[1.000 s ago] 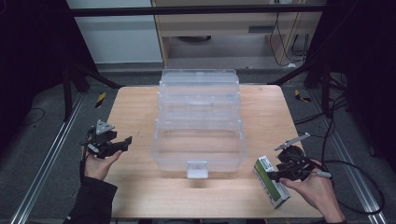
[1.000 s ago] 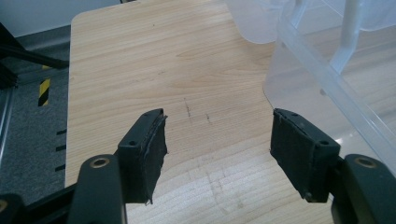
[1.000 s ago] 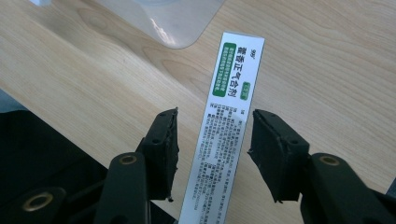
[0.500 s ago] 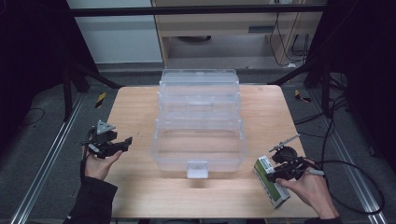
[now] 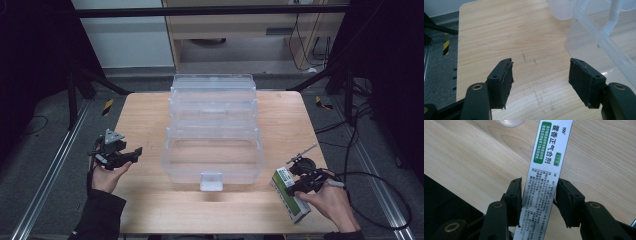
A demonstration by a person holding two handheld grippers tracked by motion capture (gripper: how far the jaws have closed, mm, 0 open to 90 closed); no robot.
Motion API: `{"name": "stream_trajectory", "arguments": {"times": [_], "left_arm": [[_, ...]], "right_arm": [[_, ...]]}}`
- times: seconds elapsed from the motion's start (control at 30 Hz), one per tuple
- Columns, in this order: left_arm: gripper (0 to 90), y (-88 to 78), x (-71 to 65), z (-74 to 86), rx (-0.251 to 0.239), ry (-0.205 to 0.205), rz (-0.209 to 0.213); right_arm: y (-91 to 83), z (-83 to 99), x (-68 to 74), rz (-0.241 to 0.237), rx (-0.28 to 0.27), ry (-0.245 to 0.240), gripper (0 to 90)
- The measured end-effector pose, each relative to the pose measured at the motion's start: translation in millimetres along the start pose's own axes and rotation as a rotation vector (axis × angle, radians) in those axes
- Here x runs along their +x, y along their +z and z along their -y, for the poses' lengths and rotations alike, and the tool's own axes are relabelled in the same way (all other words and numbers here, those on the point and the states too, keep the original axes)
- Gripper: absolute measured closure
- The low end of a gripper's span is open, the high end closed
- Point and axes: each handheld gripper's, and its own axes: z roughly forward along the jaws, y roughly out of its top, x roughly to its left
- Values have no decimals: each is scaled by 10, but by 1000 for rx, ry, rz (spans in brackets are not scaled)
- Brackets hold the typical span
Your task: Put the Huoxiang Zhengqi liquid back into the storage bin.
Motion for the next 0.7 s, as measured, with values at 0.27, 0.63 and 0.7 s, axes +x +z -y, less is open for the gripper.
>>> {"name": "stream_trajectory", "arguments": {"times": [0.27, 0.63, 0.7], "left_arm": [[350, 6, -3, 2, 2, 0, 1], [350, 5, 5, 4, 4, -1, 0], [350, 5, 5, 4, 4, -1, 0]], "right_arm": [[26, -32, 10, 5, 28, 19, 579], [21, -85, 12, 44, 72, 16, 628], [22, -91, 14, 48, 77, 13, 630]]}}
